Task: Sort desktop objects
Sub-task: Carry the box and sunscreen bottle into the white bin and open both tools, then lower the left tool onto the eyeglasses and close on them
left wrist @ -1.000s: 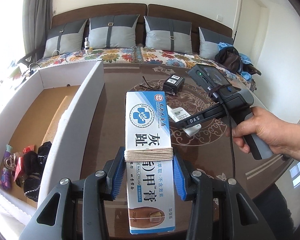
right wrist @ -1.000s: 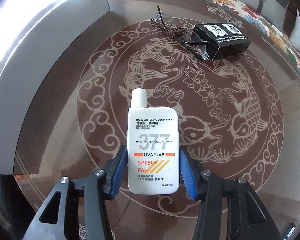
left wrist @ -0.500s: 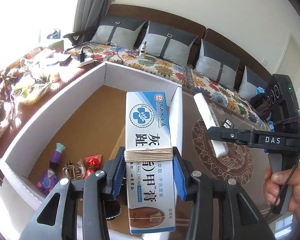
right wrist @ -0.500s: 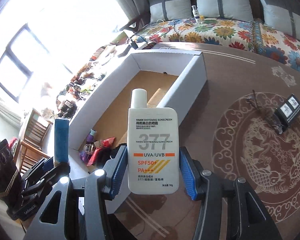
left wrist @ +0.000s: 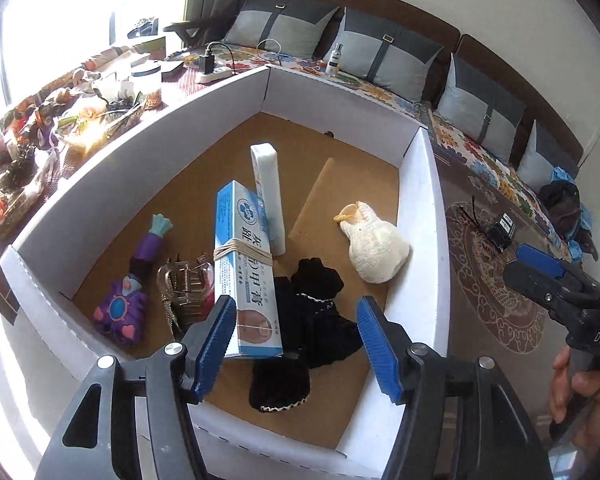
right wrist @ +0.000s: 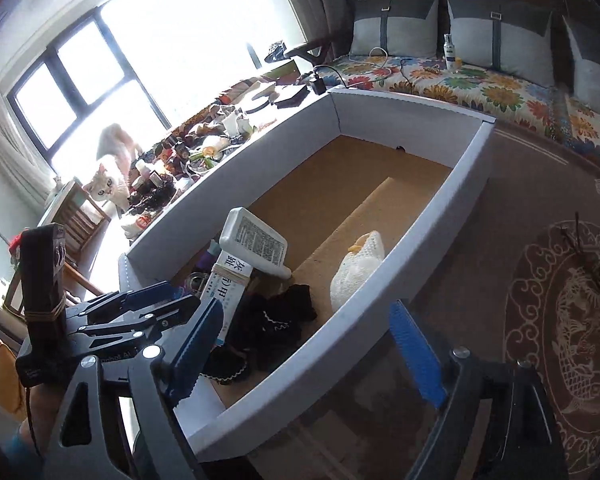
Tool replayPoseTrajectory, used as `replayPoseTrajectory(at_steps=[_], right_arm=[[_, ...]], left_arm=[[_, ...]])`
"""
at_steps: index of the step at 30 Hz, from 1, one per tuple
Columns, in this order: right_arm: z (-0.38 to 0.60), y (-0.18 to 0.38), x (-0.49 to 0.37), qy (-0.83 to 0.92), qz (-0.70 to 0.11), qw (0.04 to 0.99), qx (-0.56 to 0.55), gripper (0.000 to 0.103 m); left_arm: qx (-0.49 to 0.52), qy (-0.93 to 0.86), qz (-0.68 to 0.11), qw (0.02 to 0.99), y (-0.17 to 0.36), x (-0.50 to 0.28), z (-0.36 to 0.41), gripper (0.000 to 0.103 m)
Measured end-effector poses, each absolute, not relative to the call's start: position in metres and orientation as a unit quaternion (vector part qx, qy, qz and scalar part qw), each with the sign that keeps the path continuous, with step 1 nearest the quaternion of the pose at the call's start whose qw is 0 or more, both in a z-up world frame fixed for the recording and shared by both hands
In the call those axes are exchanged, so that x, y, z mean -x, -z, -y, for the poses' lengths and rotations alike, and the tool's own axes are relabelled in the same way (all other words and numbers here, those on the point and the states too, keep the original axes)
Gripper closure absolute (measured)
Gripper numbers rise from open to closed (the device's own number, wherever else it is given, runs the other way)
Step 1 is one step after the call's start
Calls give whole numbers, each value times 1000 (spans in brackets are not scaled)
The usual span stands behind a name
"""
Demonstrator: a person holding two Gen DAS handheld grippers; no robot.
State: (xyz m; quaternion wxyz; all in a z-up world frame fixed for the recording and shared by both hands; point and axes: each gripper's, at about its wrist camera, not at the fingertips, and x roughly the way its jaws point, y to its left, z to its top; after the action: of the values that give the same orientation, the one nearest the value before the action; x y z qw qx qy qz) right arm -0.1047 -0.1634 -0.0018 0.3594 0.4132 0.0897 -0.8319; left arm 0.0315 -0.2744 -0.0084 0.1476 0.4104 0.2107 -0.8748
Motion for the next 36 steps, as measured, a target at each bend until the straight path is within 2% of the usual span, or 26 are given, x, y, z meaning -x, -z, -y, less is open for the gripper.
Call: replayPoseTrajectory(at_steps=[1,6,8,10,12,20,27,36], right_arm=[[144,6,109,846,-106,336,-401,4],[30,55,132,871,-178,193,-415,4],[-20,77,140,870,-196,138,-432,4],[-68,92,145,867,-201,95,-446,4],[-106,101,148,865,-197,68,-456,3],[-166,103,150,888,-87,72,-446,0],[-160,104,149,888,-88,70,-446,0],[-159,105,148,888,-87,71,-446,0]], left_arm=[[-407,879,-206,136,5,-29,261,41],[-392,902,-171,50,-23,-7,183,40],[-393,905,-159,9,-29,6,148,35],[-398,904,-150,-27,-27,20,115,22],[-414,898,-141,-50,-15,38,87,22],[-482,854,-192,-26,48,145,56,22],[-466,837,-281,58,55,262,81,22],[-454,828,-309,116,76,351,79,22]])
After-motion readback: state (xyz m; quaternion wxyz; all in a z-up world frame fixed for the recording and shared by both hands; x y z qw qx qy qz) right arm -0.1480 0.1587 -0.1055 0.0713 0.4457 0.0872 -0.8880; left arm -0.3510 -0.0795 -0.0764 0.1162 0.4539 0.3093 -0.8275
